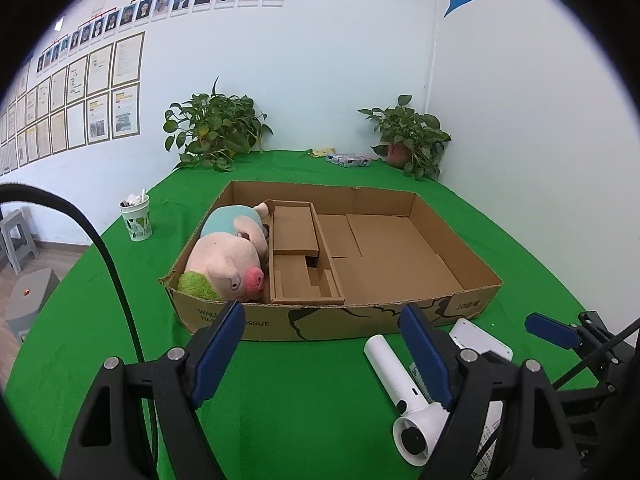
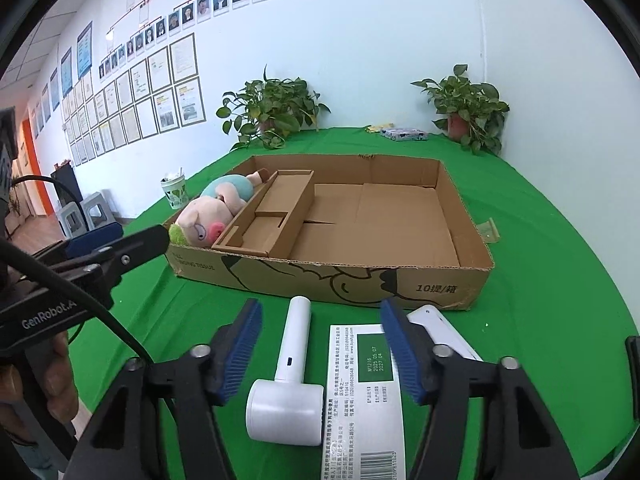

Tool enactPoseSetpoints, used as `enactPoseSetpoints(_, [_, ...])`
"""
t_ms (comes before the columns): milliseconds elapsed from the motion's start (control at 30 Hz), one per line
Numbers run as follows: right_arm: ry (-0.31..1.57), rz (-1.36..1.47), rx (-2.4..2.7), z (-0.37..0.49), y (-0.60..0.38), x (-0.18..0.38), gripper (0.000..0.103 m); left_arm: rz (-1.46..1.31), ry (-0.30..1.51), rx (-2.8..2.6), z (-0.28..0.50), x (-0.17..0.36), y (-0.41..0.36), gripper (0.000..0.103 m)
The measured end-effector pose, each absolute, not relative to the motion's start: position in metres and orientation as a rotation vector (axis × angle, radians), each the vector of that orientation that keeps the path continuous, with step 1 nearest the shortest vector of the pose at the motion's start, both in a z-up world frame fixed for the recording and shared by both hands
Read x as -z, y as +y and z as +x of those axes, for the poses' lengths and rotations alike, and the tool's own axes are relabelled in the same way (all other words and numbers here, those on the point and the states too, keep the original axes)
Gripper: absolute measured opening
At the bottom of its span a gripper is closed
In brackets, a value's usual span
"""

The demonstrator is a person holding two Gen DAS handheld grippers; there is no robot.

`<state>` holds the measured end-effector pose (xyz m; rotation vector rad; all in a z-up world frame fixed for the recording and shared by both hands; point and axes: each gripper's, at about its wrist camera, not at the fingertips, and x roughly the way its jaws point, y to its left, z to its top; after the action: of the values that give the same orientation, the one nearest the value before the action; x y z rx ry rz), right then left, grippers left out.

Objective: Organize objects
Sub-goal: 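Set the tray down beside the plush pig and open the right gripper, then grasp the white hair dryer by its handle with the right gripper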

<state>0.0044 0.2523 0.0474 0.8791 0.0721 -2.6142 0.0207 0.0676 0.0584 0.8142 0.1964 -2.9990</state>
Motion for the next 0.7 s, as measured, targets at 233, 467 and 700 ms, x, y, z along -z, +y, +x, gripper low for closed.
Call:
enactPoseSetpoints(233, [0.071,0.872,2.547,0.016,0.255,-0.04,0.102,0.891,0.212,3.023,0.016,-0.048,0.078,0.08])
enactPoseSetpoints(467, [0.03,1.046,2.487,0.009,0.257,-0.011,0.093,1.021,0.242,3.03,0.007,-0.03,0.085,0.08])
enactPoseSetpoints(700, [0.056,1.138,2.417,0.015,0.255,0.02,0.061,1.36,0.508,3.028,-0.021,0.005,0.085,0.08])
